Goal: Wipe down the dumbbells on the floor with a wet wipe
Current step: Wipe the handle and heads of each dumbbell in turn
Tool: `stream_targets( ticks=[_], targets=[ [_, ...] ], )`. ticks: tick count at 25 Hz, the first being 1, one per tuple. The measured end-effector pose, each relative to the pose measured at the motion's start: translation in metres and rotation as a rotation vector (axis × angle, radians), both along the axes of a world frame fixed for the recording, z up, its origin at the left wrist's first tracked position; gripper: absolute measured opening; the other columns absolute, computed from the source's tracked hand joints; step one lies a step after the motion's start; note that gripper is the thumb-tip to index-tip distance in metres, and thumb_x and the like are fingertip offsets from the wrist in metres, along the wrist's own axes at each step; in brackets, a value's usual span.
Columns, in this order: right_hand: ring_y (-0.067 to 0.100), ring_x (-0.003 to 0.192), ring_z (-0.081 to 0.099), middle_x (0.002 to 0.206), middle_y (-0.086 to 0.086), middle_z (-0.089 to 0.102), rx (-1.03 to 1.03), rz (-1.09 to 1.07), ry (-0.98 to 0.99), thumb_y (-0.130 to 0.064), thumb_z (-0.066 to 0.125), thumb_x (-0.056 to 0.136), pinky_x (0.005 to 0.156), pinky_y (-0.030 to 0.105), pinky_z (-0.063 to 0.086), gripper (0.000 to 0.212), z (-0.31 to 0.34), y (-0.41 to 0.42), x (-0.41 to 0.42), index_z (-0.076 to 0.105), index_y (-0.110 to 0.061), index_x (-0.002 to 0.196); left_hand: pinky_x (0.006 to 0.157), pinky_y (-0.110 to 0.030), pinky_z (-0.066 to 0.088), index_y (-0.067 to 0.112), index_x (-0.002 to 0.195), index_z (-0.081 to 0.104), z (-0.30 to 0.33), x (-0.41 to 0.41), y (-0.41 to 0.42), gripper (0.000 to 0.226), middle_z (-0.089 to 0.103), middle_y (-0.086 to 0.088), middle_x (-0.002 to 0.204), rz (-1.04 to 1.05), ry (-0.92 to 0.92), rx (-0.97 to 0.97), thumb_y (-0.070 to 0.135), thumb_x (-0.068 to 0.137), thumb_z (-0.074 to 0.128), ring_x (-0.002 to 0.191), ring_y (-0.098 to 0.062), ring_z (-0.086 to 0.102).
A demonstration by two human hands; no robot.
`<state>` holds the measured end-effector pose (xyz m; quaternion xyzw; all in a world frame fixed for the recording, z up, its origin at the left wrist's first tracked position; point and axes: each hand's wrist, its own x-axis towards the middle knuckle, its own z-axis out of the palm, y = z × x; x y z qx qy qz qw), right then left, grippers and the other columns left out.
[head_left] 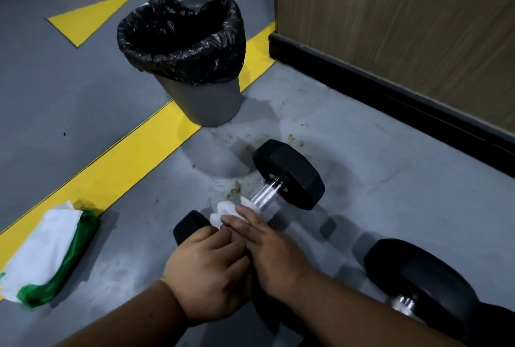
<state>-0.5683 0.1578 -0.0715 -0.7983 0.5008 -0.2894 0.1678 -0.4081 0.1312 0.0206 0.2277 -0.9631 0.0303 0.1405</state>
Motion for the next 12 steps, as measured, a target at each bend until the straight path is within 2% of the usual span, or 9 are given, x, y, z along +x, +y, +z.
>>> stream_targets(
  ticks=[1, 4, 6, 9, 12],
  targets=[
    [0.012, 0.15, 0.029, 0.162, -0.013, 0.032, -0.01, 0.029, 0.012, -0.023, 0.055, 0.093, 0.095, 0.028, 0.054, 0.059, 0.004, -0.005, -0.006, 0.042, -0.031, 0.151, 0.066, -0.034, 0.041, 0.019, 0.063, 0.055, 0.0, 0.0, 0.0, 0.026, 0.053, -0.002, 0.07, 0.001, -0.006, 0.006, 0.034, 0.084, 0.061, 0.067, -0.028, 0.051],
    [0.016, 0.148, 0.035, 0.153, -0.009, 0.049, -0.036, -0.033, 0.027, -0.007, 0.056, 0.087, 0.105, 0.022, 0.044, 0.058, 0.011, -0.018, -0.029, 0.058, -0.026, 0.142, 0.062, -0.035, 0.041, 0.02, 0.062, 0.053, 0.001, 0.001, -0.001, 0.027, 0.051, -0.001, 0.07, 0.0, -0.033, 0.028, 0.034, 0.083, 0.063, 0.064, -0.028, 0.049],
    [0.015, 0.15, 0.032, 0.153, -0.011, 0.049, -0.033, -0.093, 0.028, -0.004, 0.055, 0.084, 0.102, 0.016, 0.04, 0.062, 0.011, -0.019, -0.034, 0.059, -0.026, 0.142, 0.06, -0.035, 0.041, 0.021, 0.063, 0.052, 0.005, 0.0, -0.001, 0.027, 0.049, 0.001, 0.071, -0.022, -0.08, 0.089, 0.035, 0.081, 0.066, 0.065, -0.027, 0.048],
    [0.013, 0.151, 0.029, 0.153, -0.011, 0.049, -0.055, -0.103, -0.006, 0.003, 0.066, 0.074, 0.096, 0.017, 0.05, 0.074, 0.011, -0.013, -0.03, 0.058, -0.025, 0.142, 0.062, -0.034, 0.042, 0.023, 0.069, 0.057, 0.016, 0.006, -0.012, 0.022, 0.052, 0.003, 0.074, -0.111, -0.155, 0.185, 0.039, 0.078, 0.07, 0.07, -0.026, 0.051],
    [0.014, 0.151, 0.029, 0.152, -0.01, 0.049, -0.064, -0.109, -0.031, 0.004, 0.064, 0.073, 0.098, 0.018, 0.05, 0.073, 0.013, -0.016, -0.03, 0.059, -0.023, 0.141, 0.06, -0.035, 0.045, 0.022, 0.071, 0.062, 0.023, 0.015, -0.033, 0.027, 0.054, 0.0, 0.074, -0.075, -0.132, 0.247, 0.046, 0.081, 0.068, 0.068, -0.028, 0.052]
  ],
)
